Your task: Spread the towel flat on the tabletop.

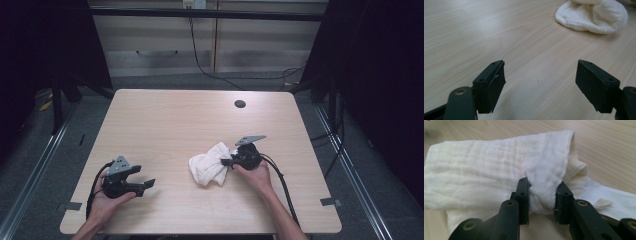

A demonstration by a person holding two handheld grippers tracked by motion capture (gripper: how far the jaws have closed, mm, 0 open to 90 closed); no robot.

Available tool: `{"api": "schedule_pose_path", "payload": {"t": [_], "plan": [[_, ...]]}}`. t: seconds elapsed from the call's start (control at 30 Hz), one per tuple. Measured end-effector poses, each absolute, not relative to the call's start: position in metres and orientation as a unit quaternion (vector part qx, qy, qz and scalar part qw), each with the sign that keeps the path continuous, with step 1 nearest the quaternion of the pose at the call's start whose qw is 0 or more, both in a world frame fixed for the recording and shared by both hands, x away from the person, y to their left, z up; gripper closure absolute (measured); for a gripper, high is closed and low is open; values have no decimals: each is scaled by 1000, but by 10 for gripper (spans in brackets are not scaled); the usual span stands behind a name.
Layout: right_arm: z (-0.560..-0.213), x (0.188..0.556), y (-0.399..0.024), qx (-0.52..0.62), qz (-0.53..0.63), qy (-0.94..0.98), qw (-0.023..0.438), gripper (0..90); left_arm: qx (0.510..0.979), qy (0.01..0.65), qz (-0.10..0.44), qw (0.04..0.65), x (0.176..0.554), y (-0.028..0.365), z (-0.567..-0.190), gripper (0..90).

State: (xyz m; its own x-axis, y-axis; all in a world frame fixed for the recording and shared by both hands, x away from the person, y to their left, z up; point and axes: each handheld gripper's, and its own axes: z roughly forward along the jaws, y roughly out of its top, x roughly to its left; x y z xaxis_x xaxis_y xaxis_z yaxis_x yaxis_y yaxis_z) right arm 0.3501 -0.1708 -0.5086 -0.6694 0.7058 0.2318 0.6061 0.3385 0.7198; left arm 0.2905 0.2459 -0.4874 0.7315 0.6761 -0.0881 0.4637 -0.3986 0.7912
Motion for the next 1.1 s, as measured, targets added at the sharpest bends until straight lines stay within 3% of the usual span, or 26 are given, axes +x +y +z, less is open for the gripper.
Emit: {"api": "schedule_pose_path", "payload": {"t": [0.53, 0.63, 0.77, 0.83, 1.1], "plan": [[-506, 321, -140, 362, 407, 837, 43, 693, 825, 327, 85, 454, 296, 230, -481, 229], [-505, 315, -136, 358, 407, 840, 35, 662, 831, 315, 83, 452, 300, 220, -475, 302], [-497, 312, -138, 353, 410, 840, 35, 484, 839, 299, 79, 449, 306, 204, -467, 416], [-489, 313, -147, 359, 424, 830, 45, 457, 841, 296, 75, 447, 312, 195, -465, 432], [-474, 319, -171, 373, 467, 799, 62, 510, 852, 287, 56, 434, 322, 167, -481, 506]]}}
